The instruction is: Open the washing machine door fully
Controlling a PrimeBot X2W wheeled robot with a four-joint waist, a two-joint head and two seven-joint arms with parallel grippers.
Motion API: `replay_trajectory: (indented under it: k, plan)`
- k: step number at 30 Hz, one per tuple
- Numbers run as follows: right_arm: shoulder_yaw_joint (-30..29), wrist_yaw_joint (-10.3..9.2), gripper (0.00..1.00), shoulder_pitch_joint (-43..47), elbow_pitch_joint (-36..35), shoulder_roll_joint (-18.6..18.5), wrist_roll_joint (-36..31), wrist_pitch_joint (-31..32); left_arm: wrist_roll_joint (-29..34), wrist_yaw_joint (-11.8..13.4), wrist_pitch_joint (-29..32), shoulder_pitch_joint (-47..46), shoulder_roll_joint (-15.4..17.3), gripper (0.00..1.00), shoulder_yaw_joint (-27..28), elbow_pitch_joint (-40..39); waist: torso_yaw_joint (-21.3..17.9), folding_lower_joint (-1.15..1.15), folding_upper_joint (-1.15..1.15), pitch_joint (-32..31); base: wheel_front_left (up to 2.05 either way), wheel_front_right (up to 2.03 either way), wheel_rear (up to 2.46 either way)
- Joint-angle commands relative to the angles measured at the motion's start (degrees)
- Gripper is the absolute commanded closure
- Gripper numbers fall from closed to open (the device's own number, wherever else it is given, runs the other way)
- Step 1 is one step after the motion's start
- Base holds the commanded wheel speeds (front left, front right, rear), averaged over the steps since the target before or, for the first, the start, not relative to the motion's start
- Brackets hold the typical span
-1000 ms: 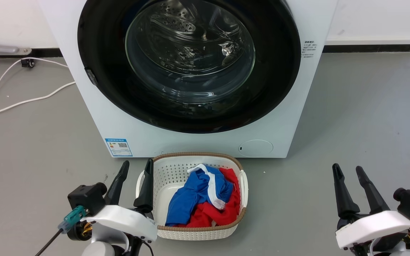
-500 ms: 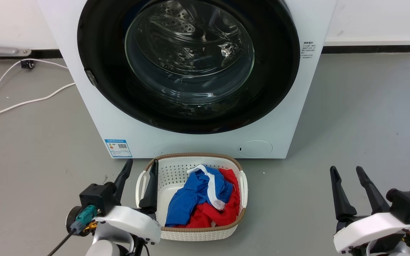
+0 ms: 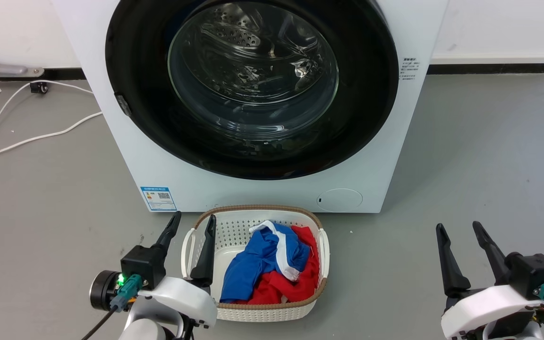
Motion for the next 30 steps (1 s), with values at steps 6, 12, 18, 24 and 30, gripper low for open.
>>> replay_trajectory:
  k: [6, 12, 18, 24, 30]
  plan:
    - [-0.2, 0.05, 0.0, 0.8, 0.0, 0.3, -2.4, -0.7, 2.7, 0.4, -1.0, -0.8, -0.1, 0.0, -0.2, 0.8, 0.2, 0.0, 0.0, -0.1, 0.0, 0.0, 0.0]
    - [-0.4, 0.06, 0.0, 1.0, 0.4, 0.4, -3.5, -1.2, 4.2, 0.3, -1.6, -1.1, -0.3, 0.0, -0.2, 1.8, 0.3, 0.0, 0.0, -0.1, 0.0, 0.0, 0.0]
    - [-0.3, 0.06, 0.0, 0.9, 0.6, 0.4, -4.4, -1.8, 5.5, 0.5, -2.2, -1.2, -0.4, 0.0, 0.1, 2.4, 0.4, 0.0, 0.0, 0.0, 0.0, 0.0, 0.0]
    - [-0.5, 0.06, 0.0, 0.7, 0.8, 0.4, -3.0, -2.0, 4.7, 0.6, -2.1, -1.2, -0.6, 0.0, 0.6, 2.7, 0.4, 0.0, 0.0, 0.1, 0.0, 0.0, 0.0]
    - [-0.5, 0.06, 0.0, 0.3, 1.2, 0.4, -2.0, -2.1, 3.9, 0.6, -2.1, -1.4, -0.8, 0.0, 1.0, 3.3, 0.4, 0.0, 0.0, 0.1, 0.0, 0.0, 0.0]
